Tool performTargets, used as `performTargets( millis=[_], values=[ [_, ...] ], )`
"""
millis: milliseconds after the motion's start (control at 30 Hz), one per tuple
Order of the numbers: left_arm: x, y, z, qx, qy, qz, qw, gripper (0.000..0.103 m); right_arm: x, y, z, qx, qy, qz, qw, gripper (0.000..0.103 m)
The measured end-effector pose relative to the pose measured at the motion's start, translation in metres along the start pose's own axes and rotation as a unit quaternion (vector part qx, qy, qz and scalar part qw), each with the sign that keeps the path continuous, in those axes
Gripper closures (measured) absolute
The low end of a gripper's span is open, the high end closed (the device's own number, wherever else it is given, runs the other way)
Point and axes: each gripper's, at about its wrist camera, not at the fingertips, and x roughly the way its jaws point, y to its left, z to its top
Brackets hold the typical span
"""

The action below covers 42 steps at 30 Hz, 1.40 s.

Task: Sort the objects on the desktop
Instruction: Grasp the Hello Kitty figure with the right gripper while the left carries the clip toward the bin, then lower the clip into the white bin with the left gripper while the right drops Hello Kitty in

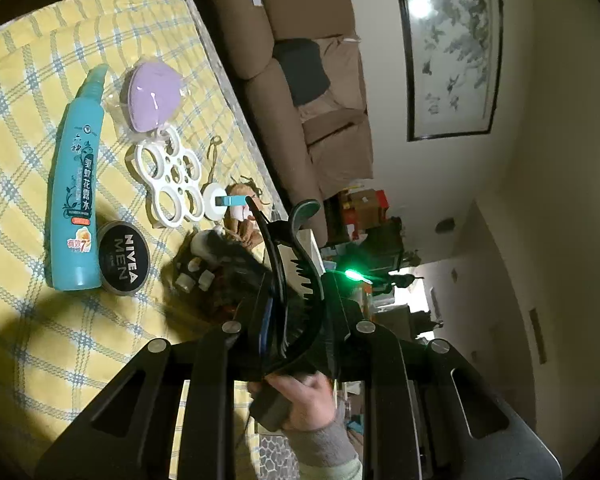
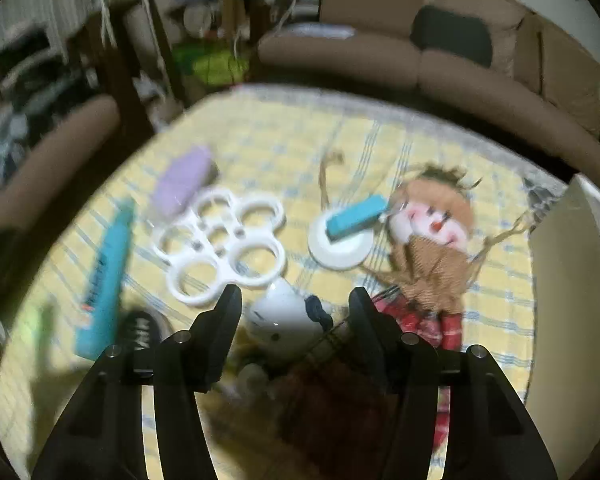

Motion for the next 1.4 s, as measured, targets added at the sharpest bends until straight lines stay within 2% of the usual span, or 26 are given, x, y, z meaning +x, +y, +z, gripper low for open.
performTargets(
  millis=[100, 167, 333, 467, 567, 700, 833, 933, 1067, 1233, 1400],
  values=[
    [0.001, -0.002, 0.001, 0.002, 0.001, -0.003, 1.0000, 0.084, 0.017, -0.003, -0.007, 0.003, 0.029, 0.009, 1.000, 0.044],
    [0.003, -0.003, 0.001, 0.003, 0.002, -0.005, 1.0000, 0.084, 0.018, -0.003, -0.011, 0.000, 0.022, 0.021, 1.000, 0.048],
    [0.005, -0.003, -0.001, 0.005, 0.005, -0.002, 1.0000, 0.084, 0.000, 0.004, -0.013, -0.011, -0.010, 0.022, 1.000, 0.048],
    [0.006, -0.005, 0.000, 0.008, 0.004, -0.002, 1.0000, 0.084, -0.041, 0.015, -0.010, -0.021, -0.066, 0.029, 0.997, 0.049],
    [0.009, -0.008, -0.001, 0.012, 0.006, -0.003, 0.9999, 0.084, -0.076, 0.016, -0.010, -0.006, -0.102, 0.047, 0.994, 0.049],
    [0.018, -0.024, -0.008, 0.031, 0.019, -0.007, 0.9993, 0.084, -0.128, 0.000, -0.015, 0.028, -0.115, 0.075, 0.990, 0.049],
    [0.042, -0.054, -0.031, 0.068, 0.056, -0.007, 0.9961, 0.084, -0.184, -0.035, -0.031, 0.037, -0.122, 0.067, 0.990, 0.049],
    [0.070, -0.077, -0.057, 0.093, 0.092, -0.014, 0.9913, 0.084, -0.221, -0.077, -0.048, 0.064, -0.113, 0.057, 0.990, 0.049],
    [0.115, -0.096, -0.097, 0.105, 0.135, -0.022, 0.9851, 0.084, -0.245, -0.135, -0.074, 0.072, -0.082, -0.006, 0.994, 0.049],
    [0.174, -0.114, -0.143, 0.104, 0.188, -0.020, 0.9764, 0.084, -0.228, -0.188, -0.102, 0.088, -0.028, -0.050, 0.994, 0.049],
    [0.205, -0.135, -0.175, 0.125, 0.214, -0.001, 0.9688, 0.084, -0.194, -0.204, -0.109, 0.057, 0.027, -0.063, 0.996, 0.049]
  ],
)
